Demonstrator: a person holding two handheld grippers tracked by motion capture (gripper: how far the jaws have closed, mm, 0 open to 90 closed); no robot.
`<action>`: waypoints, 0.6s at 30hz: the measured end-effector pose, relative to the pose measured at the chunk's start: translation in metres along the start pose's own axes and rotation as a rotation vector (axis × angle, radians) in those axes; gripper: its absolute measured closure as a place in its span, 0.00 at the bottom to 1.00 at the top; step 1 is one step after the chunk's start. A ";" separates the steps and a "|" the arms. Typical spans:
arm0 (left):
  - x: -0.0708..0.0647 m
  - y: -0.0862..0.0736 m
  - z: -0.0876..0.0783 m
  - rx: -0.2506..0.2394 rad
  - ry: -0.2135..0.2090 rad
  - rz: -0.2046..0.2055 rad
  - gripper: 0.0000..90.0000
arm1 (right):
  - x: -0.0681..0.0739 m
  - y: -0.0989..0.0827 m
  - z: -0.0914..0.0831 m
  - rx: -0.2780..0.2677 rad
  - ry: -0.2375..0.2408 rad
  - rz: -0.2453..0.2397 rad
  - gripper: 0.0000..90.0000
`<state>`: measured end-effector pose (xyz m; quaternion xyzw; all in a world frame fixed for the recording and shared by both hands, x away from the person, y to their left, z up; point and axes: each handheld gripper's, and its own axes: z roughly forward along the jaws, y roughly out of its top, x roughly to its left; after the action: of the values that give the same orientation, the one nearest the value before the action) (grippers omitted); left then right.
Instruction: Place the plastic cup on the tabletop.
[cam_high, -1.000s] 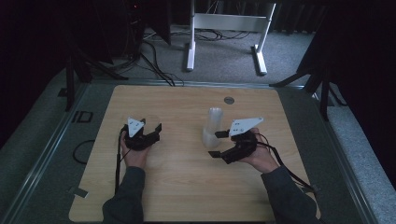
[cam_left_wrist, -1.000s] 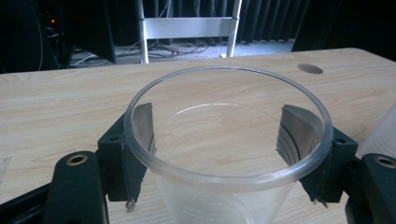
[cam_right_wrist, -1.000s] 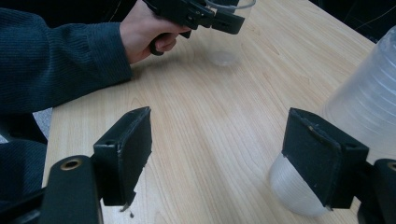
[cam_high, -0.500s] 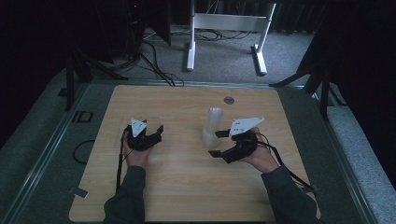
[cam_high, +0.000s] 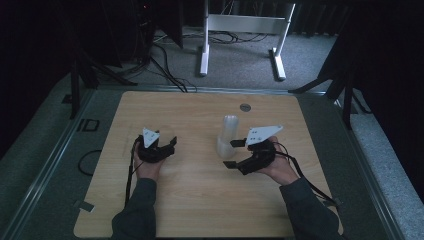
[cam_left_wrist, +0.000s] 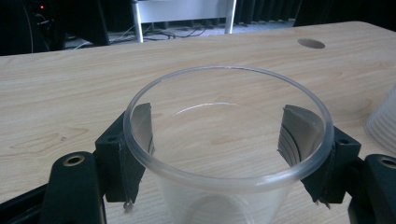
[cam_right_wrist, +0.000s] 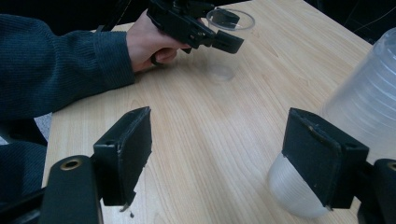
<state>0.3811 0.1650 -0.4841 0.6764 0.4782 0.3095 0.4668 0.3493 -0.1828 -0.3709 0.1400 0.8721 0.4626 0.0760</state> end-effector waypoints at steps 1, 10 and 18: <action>-0.001 -0.001 0.000 0.001 -0.001 -0.001 0.30 | 0.000 0.000 0.000 0.001 0.000 0.002 0.26; -0.002 -0.002 -0.001 0.018 -0.006 -0.006 0.27 | 0.000 0.000 -0.002 -0.002 -0.002 -0.001 0.26; -0.002 -0.002 -0.002 0.034 -0.017 -0.013 0.17 | 0.000 0.000 -0.002 -0.001 -0.002 0.002 0.26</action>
<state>0.3778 0.1636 -0.4852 0.6837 0.4840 0.2924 0.4613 0.3494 -0.1840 -0.3697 0.1410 0.8716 0.4632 0.0764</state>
